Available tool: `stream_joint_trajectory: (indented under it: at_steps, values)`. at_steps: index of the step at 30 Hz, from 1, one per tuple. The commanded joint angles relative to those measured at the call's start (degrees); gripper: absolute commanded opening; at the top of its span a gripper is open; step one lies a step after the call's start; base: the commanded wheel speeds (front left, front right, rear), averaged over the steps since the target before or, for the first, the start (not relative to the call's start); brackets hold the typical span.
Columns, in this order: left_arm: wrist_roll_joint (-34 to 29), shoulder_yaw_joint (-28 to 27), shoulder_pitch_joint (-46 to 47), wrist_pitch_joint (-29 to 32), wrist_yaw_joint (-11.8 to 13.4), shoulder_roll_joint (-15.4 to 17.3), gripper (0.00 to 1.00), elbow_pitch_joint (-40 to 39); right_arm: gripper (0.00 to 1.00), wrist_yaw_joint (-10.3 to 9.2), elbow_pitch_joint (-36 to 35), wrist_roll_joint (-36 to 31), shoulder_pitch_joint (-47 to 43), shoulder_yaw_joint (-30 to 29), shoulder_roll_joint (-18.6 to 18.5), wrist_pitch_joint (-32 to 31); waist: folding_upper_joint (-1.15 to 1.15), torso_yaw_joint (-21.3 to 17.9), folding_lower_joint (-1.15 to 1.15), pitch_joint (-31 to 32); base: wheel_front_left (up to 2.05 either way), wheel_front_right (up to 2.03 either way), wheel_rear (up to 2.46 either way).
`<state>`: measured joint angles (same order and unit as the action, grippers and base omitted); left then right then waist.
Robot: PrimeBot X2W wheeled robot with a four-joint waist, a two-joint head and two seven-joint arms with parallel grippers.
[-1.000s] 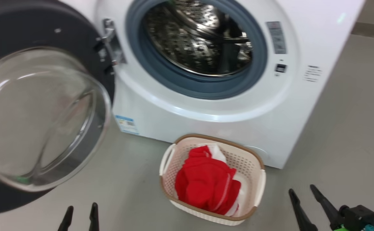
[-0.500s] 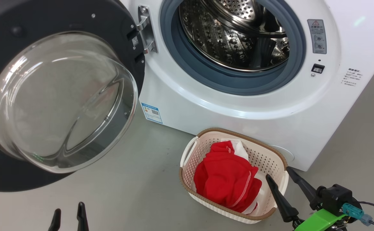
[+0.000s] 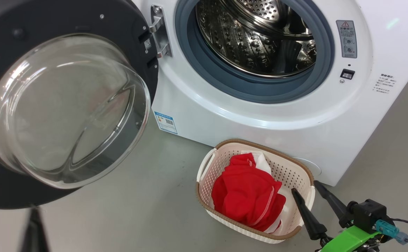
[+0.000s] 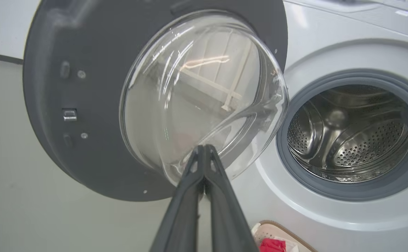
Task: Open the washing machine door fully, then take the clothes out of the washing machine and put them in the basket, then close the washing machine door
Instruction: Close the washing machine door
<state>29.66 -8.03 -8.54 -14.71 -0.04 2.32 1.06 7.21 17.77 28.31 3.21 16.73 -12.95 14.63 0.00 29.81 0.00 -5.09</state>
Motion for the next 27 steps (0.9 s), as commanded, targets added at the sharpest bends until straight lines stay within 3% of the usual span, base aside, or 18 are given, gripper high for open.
stream_joint_trajectory:
  at_steps: [1, 9, 11, 15, 19, 27]
  values:
    - [-1.9, -5.8, 4.8, -0.3, -1.3, 0.6, 0.0, -3.9, 1.0, 0.28, -1.4, -0.1, 0.4, 0.1, -0.2, 0.4, 0.0, 0.0, 0.0, -0.2, 0.0, 0.0, 0.0]
    - [-10.5, -19.3, 15.0, -0.3, -5.8, 0.7, 0.0, -11.7, 1.0, 0.28, -2.0, -0.6, -0.9, -1.9, -0.1, 0.4, 0.0, 0.0, 0.0, -1.0, 0.0, 0.0, 0.0]
    - [-11.0, -22.9, 18.9, -0.3, -6.6, 2.0, 0.0, -12.3, 1.0, 0.28, -2.2, -0.8, -1.1, -2.5, 0.1, 0.4, 0.0, 0.0, 0.0, -1.1, 0.0, 0.0, 0.0]
    - [-8.3, -28.5, 27.3, -0.3, -7.3, 7.4, 0.0, -9.0, 1.0, 0.28, -2.5, -1.1, -1.6, -3.4, 0.5, 0.4, 0.0, 0.0, 0.0, -1.4, 0.0, 0.0, 0.0]
    - [-5.8, -29.8, 33.2, -0.3, -7.4, 14.3, 0.0, -3.5, 1.0, 0.28, -2.8, -1.5, -1.7, -4.1, 0.7, 0.4, 0.0, 0.0, 0.0, -1.9, 0.0, 0.0, 0.0]
    - [4.2, -28.0, 42.0, 0.2, -7.4, 25.0, 0.0, 20.5, 1.0, 0.28, -3.3, -1.9, -2.5, -5.4, 1.0, 0.4, 0.0, 0.1, 0.0, -2.6, 0.0, 0.0, 0.0]
